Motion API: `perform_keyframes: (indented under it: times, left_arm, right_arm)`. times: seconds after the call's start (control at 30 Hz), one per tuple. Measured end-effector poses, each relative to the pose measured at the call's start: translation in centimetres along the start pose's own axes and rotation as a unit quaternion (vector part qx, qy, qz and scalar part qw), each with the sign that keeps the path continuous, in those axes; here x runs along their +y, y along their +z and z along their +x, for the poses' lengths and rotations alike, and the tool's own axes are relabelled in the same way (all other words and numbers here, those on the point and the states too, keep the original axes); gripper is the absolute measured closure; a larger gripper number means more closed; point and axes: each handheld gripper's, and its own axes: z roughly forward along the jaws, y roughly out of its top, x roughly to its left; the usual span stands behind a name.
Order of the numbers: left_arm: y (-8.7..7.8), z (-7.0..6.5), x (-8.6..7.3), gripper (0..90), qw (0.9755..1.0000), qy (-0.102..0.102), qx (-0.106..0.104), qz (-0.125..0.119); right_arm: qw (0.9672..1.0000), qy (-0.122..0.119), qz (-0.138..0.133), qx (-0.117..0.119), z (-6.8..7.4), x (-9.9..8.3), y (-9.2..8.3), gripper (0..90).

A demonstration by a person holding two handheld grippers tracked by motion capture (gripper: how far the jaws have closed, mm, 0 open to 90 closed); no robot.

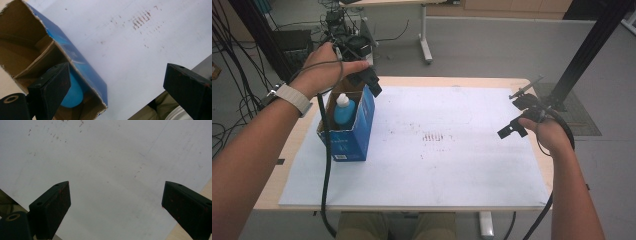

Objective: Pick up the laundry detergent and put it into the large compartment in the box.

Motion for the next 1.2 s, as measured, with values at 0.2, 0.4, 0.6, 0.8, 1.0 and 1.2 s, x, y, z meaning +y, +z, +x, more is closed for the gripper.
perform_keyframes:
  times: [0.2,0.4,0.6,0.8,1.0,1.2]
  left_arm:
    - [0.1,-0.7,0.4,8.1,1.0000,0.003,-0.003,0.007]
    - [-0.3,-2.0,1.0,8.0,0.9997,-0.023,-0.004,0.008]
    - [-0.1,-3.1,1.9,7.9,0.9991,-0.039,-0.006,0.015]
    - [0.6,-4.4,3.0,7.6,0.9983,-0.053,-0.008,0.023]
    - [1.9,-5.8,4.1,7.7,0.9982,-0.049,-0.011,0.034]
    - [2.7,-6.8,4.7,7.6,0.9978,-0.053,-0.007,0.039]
  right_arm:
    - [1.0000,-0.002,0.002,-0.001,0.2,0.3,0.0,8.4]
    - [1.0000,-0.005,0.004,0.000,0.4,0.8,0.2,8.4]
    - [1.0000,-0.008,0.004,0.000,0.6,1.1,0.2,8.4]
    - [0.9999,-0.011,0.002,-0.002,0.7,1.1,0.1,8.4]
    - [1.0000,-0.010,0.002,-0.001,0.7,1.0,0.1,8.4]
    - [1.0000,-0.009,0.002,-0.001,0.6,0.9,0.1,8.4]
